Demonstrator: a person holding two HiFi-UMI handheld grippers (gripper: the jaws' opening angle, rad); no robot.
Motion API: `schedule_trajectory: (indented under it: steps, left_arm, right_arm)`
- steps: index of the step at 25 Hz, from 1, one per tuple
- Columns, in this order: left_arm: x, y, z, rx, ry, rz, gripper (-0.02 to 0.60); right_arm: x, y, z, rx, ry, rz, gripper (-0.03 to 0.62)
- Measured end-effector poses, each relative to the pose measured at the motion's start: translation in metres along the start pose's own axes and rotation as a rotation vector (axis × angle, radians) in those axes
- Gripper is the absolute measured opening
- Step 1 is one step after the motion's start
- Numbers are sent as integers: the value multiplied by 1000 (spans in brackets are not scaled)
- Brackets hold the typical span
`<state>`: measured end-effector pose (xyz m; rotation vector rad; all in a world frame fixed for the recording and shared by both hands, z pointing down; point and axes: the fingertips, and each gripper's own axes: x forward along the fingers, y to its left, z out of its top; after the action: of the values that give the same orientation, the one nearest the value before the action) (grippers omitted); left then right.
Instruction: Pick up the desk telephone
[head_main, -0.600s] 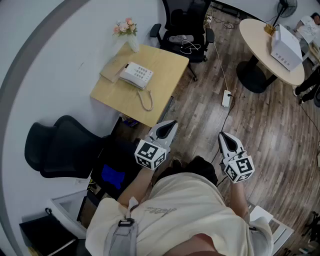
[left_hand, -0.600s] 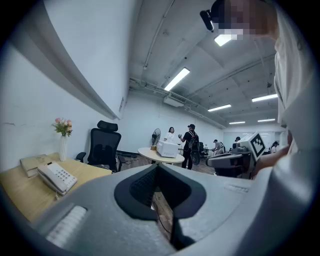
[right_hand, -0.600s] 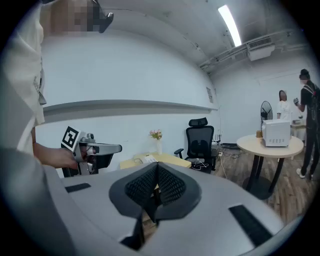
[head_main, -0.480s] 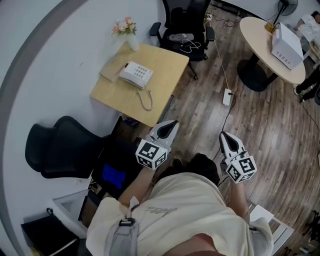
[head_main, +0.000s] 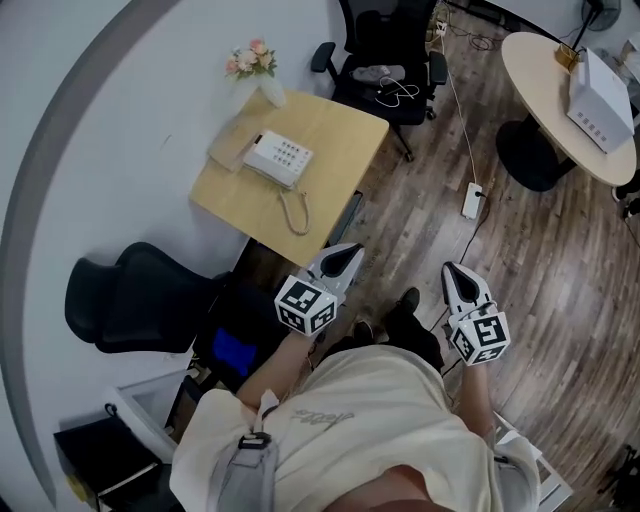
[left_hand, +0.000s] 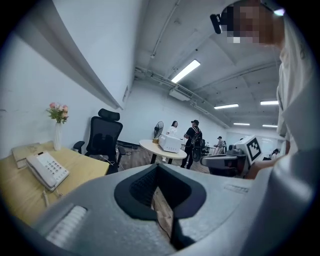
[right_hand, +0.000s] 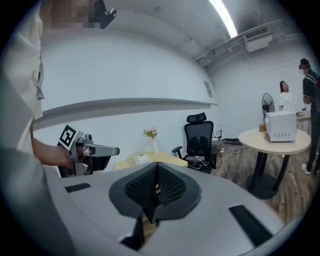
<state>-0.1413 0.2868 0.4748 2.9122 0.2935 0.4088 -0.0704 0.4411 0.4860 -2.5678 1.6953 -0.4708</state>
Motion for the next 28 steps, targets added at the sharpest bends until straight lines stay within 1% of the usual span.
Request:
schedule_trajectory:
  steps: [2,4,5,6,7,9,10,11,12,14,15,17,20,23,26,28]
  left_arm:
    - [20,3,10,-35,-5,-11,17]
    - [41,10,24,-95,-26,-9,17]
    - [51,15,32,-121,-40,4,17]
    - [59,20,40,-128,-52,26,17]
    - [66,23,49,-107,-59,54,17]
    - [80,24,68,-8,-60,102,17]
    - [86,23,77,24,-66,115,17]
    - [92,23,84,23,-82,124,17]
    - [97,26,89,-8,-102,133,17]
    - [100,37,86,-113,-130,161,17]
    - [100,43,80,-162,-130,177,17]
    - [98,55,65,-215,-107,211,17]
    - [98,75,49,-230,-68,263,17]
    - [107,94,43,-224,-56,291,17]
    - [128,116,46,-192,-55,295,17]
    - [143,134,54,-182,-69,287,17]
  right_arm:
    - [16,-18,4,-30,18,30,0]
    - [34,-37,7,-49,35,67,0]
    - [42,-46,9,-53,43,88,0]
    - [50,-54,12,-54,48,110,0]
    - [57,-63,17,-51,48,130,0]
    - [67,-79,27,-25,34,170,0]
    - [73,-87,32,-11,28,189,0]
    - [79,-95,35,-5,27,206,0]
    - [87,-101,37,-5,33,219,0]
    - [101,-107,38,-5,51,240,0]
    - [105,-107,38,1,56,251,0]
    - [112,-106,36,22,62,275,0]
    - [125,-113,26,43,104,285,0]
    - [133,-119,19,53,143,290,0]
    - [147,-127,21,37,164,290,0]
    - [161,-133,28,10,170,292,0]
